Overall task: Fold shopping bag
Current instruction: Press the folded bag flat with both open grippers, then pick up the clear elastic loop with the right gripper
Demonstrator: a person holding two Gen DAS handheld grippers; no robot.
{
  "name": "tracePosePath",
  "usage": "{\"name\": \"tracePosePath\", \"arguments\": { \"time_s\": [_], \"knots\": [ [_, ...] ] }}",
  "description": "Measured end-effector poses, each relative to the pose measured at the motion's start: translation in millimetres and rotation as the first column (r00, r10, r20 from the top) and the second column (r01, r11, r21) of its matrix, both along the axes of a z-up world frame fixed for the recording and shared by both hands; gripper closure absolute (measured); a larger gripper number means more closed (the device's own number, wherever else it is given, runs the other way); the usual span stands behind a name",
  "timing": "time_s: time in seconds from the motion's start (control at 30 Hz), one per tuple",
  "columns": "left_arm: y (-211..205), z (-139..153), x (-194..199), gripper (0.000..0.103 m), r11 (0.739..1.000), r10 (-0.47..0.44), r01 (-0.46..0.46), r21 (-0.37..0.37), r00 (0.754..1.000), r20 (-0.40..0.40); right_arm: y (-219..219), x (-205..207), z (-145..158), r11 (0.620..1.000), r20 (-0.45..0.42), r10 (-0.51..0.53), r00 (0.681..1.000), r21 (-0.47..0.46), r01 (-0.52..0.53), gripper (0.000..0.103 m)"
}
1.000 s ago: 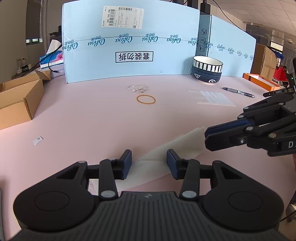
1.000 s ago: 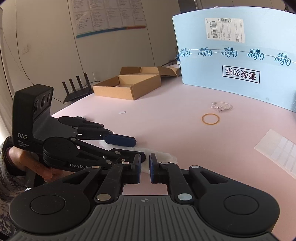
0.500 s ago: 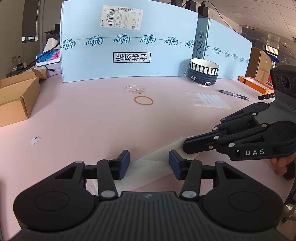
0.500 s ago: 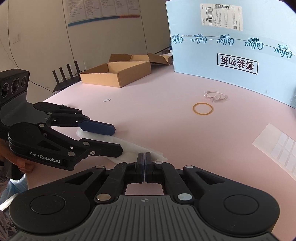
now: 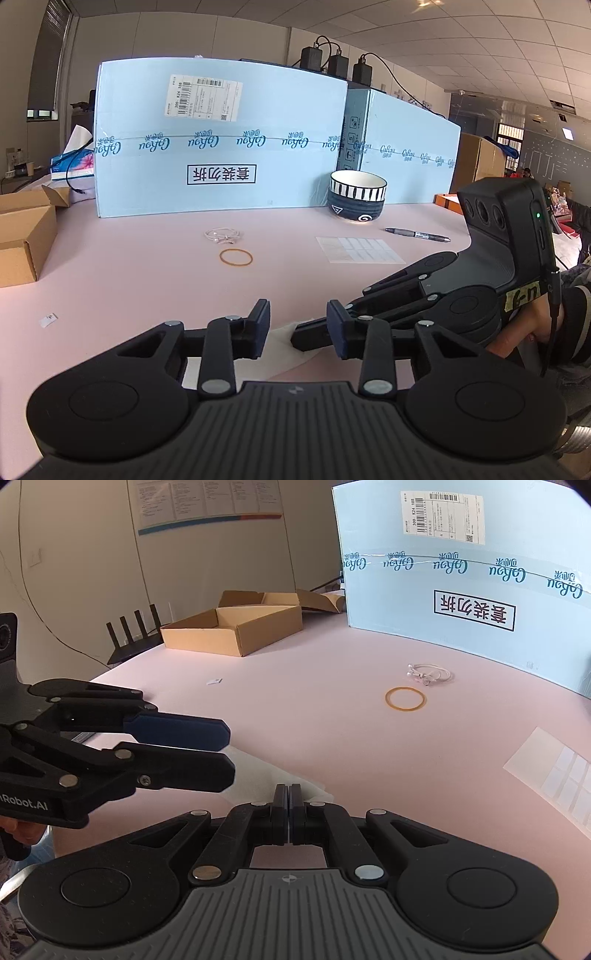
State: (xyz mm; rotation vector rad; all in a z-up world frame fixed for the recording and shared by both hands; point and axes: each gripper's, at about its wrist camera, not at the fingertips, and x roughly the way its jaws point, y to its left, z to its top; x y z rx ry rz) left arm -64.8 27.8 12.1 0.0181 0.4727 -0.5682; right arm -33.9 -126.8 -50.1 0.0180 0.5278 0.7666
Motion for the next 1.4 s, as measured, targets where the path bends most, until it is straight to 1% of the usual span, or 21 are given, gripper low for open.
{"name": "tracePosePath", "arguments": {
  "time_s": [0.13, 0.2, 0.27, 0.43, 0.57, 0.63, 0.83, 1.0, 1.03, 1.07, 1.13, 1.17, 1.2, 1.23, 1.27, 1.3, 1.33, 1.4],
  "knots": [
    [10.0, -13.4, 13.6, 0.08, 0.992, 0.115, -0.112, 0.053, 0.991, -0.067, -0.8, 1.6, -0.5, 1.0, -0.003, 0.001, 1.0, 0.009, -0.001, 0.103],
    [21.8, -18.5, 16.1, 0.08, 0.99, 0.137, -0.134, 0.041, 0.986, -0.09, -2.4, 3.0, -0.9, 1.0, -0.01, 0.003, 1.0, 0.021, -0.003, 0.103],
    [30.9, -18.8, 17.4, 0.079, 0.991, 0.136, -0.135, 0.022, 0.985, -0.105, -4.0, 4.0, -1.3, 0.999, -0.017, 0.005, 1.0, 0.032, -0.004, 0.103],
    [31.0, -22.3, 17.4, 0.078, 0.991, 0.13, -0.127, 0.039, 0.988, -0.089, -5.1, 4.3, -1.7, 0.999, -0.021, 0.006, 1.0, 0.043, -0.005, 0.103],
    [34.0, -23.7, 18.1, 0.078, 0.992, 0.127, -0.126, 0.014, 0.987, -0.096, -5.9, 4.1, -2.2, 0.999, -0.023, 0.007, 1.0, 0.051, -0.006, 0.103],
    [34.1, -23.9, 17.9, 0.078, 0.992, 0.127, -0.126, 0.013, 0.987, -0.095, -3.4, 0.9, -1.3, 0.999, -0.005, 0.003, 1.0, 0.032, -0.003, 0.103],
    [32.6, -24.2, 17.4, 0.077, 0.992, 0.123, -0.122, 0.017, 0.988, -0.089, 12.8, -13.3, 1.8, 0.997, 0.098, -0.009, 0.995, -0.079, 0.017, 0.102],
    [31.9, -24.2, 16.2, 0.072, 0.994, 0.111, -0.109, 0.019, 0.99, -0.084, 14.2, -13.7, 2.1, 0.995, 0.11, -0.008, 0.994, -0.094, 0.019, 0.101],
    [31.5, -24.2, 15.9, 0.071, 0.994, 0.107, -0.106, 0.021, 0.991, -0.082, 14.6, -14.0, 2.7, 0.995, 0.112, -0.008, 0.994, -0.097, 0.019, 0.101],
    [30.9, -24.1, 15.6, 0.07, 0.995, 0.104, -0.102, 0.023, 0.991, -0.081, 13.0, -13.6, 5.4, 0.996, 0.109, -0.004, 0.994, -0.089, 0.013, 0.096],
    [31.0, -24.1, 15.4, 0.069, 0.995, 0.099, -0.097, 0.023, 0.992, -0.081, 4.1, -9.3, 15.7, 0.998, 0.098, -0.043, 0.994, -0.046, 0.047, 0.089],
    [31.2, -24.1, 15.2, 0.069, 0.995, 0.096, -0.094, 0.022, 0.992, -0.08, -3.2, -6.2, 26.5, 0.996, 0.114, -0.08, 0.99, -0.022, 0.083, 0.087],
    [31.5, -24.2, 15.5, 0.067, 0.996, 0.091, -0.09, 0.017, 0.992, -0.082, -9.3, -3.6, 40.2, 0.994, 0.166, -0.104, 0.981, -0.023, 0.109, 0.086],
    [31.8, -24.2, 15.8, 0.066, 0.996, 0.087, -0.086, 0.013, 0.993, -0.085, -12.0, -1.3, 53.7, 0.989, 0.245, -0.116, 0.963, -0.058, 0.134, 0.085],
    [32.3, -24.2, 16.3, 0.063, 0.997, 0.078, -0.078, 0.007, 0.993, -0.088, -11.6, 2.3, 64.0, 0.981, 0.315, -0.117, 0.942, -0.11, 0.159, 0.084],
    [32.6, -24.2, 16.9, 0.059, 0.998, 0.068, -0.068, 0.002, 0.994, -0.091, -8.8, 11.0, 73.5, 0.965, 0.373, -0.113, 0.921, -0.18, 0.191, 0.083],
    [32.5, -24.3, 17.2, 0.058, 0.998, 0.062, -0.062, -0.001, 0.994, -0.092, -6.7, 20.9, 79.8, 0.952, 0.392, -0.114, 0.913, -0.219, 0.213, 0.083],
    [32.5, -24.4, 17.4, 0.057, 0.998, 0.056, -0.057, -0.004, 0.994, -0.093, 1.8, 49.8, 85.9, 0.937, 0.374, -0.085, 0.924, -0.285, 0.201, 0.084]
  ]
}}
